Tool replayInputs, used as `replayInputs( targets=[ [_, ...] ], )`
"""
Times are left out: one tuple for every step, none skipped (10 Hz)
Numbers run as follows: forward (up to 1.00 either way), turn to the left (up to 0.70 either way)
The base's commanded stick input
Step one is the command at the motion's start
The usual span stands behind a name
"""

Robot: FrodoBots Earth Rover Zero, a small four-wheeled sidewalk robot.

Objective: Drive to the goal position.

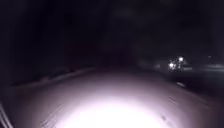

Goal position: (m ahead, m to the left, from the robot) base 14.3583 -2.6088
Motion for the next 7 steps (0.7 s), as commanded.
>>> replayInputs(
  targets=[
    [1.0, 0.0],
    [1.0, 0.0],
    [1.0, 0.0],
    [1.0, 0.0],
    [1.0, 0.0],
    [1.0, 0.0],
    [1.0, 0.0]
  ],
)
